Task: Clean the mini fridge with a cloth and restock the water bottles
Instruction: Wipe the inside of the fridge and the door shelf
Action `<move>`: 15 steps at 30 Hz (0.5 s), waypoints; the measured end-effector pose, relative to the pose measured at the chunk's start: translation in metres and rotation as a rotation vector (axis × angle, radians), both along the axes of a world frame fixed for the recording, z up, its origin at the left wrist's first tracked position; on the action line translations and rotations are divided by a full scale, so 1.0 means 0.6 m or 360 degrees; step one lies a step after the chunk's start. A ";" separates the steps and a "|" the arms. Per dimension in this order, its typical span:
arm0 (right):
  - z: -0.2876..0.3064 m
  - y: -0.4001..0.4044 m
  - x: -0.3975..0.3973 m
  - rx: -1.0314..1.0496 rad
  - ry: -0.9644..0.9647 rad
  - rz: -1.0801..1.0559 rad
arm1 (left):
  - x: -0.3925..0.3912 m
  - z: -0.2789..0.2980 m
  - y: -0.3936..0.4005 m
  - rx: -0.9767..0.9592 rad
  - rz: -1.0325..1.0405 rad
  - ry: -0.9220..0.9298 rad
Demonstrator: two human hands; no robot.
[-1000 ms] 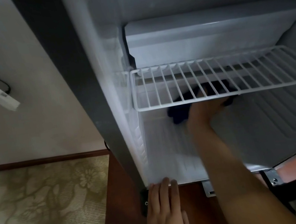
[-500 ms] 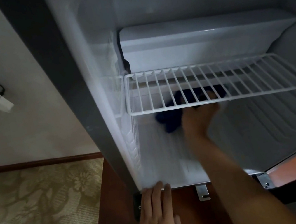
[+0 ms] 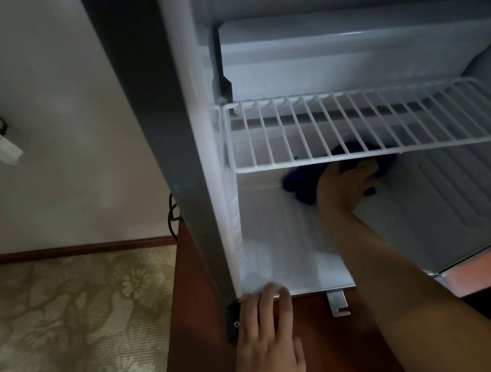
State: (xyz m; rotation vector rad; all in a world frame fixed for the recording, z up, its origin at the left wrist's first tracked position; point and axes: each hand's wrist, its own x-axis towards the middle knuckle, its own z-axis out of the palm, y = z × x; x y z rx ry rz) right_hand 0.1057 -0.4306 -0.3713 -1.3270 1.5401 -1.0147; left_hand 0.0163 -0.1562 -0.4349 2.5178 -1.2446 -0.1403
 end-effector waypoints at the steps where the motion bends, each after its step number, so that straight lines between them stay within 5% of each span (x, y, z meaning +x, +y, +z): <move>1: 0.005 0.020 0.009 0.0028 -0.0067 0.0050 | 0.000 0.002 0.001 -0.0003 -0.0003 -0.0013; 5: 0.015 0.153 0.079 0.0159 -0.0239 0.0579 | 0.002 -0.001 -0.002 -0.0021 -0.0009 -0.0044; 9: 0.023 0.174 0.090 0.0057 -0.0090 0.0921 | 0.006 -0.019 0.004 -0.0034 -0.0061 -0.0126; 15: 0.005 0.070 -0.027 -0.0726 0.0617 0.1146 | 0.000 -0.021 0.001 -0.0069 -0.0034 -0.0161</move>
